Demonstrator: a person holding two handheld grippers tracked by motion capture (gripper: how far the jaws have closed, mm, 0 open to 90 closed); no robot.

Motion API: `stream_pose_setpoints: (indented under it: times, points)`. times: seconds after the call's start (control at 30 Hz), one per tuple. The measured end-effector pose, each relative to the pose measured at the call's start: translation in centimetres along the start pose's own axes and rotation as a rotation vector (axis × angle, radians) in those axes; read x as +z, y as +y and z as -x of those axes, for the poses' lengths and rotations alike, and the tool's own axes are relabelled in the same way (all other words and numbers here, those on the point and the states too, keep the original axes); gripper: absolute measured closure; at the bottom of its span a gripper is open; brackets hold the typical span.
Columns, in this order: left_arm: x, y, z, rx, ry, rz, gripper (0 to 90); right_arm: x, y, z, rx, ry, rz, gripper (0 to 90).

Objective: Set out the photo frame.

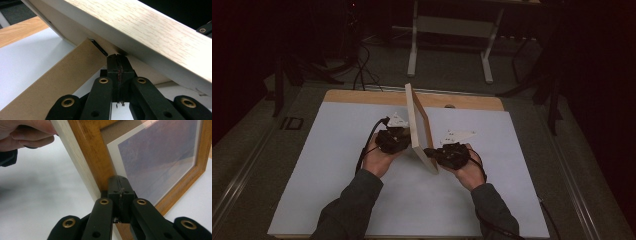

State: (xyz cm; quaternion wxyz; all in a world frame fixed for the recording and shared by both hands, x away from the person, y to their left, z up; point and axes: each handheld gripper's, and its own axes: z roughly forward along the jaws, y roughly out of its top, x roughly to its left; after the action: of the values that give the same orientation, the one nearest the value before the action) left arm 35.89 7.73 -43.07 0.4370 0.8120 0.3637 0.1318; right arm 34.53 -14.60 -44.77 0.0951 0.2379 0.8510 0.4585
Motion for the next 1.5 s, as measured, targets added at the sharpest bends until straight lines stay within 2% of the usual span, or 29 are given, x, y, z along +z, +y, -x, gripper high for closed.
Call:
stream_pose_setpoints:
  times: [0.17,0.4,0.47,0.7,0.83,1.17,1.37,1.5]
  points:
    - [0.0,0.0,-0.1,-0.001,-0.005,0.000,90.0,0.1,0.0,0.0,0.011,0.004,0.002,89.8]
    - [0.0,-0.1,-0.6,-0.014,-0.019,0.000,90.0,0.3,0.2,-0.3,0.001,0.008,0.000,89.8]
    - [0.0,-0.2,-0.8,-0.031,-0.036,0.004,90.0,0.4,0.3,-0.4,-0.001,0.010,-0.001,89.8]
    - [-0.3,-0.4,-1.5,-0.056,-0.045,0.007,90.0,1.0,0.7,-0.8,-0.011,0.023,-0.005,89.8]
    - [-0.3,-0.6,-2.0,-0.083,-0.072,0.016,90.0,1.3,0.8,-1.0,-0.013,0.023,-0.003,89.8]
    - [-0.4,-0.7,-2.3,-0.085,-0.086,0.015,90.0,1.6,0.9,-1.2,-0.020,0.015,-0.006,89.7]
    - [-0.7,-0.8,-2.6,-0.080,-0.078,0.008,78.8,1.6,0.7,-1.1,-0.030,0.005,-0.019,87.3]
    - [-1.1,-0.7,-2.7,-0.089,-0.051,0.006,71.6,1.6,0.4,-1.0,-0.026,0.001,-0.024,86.0]
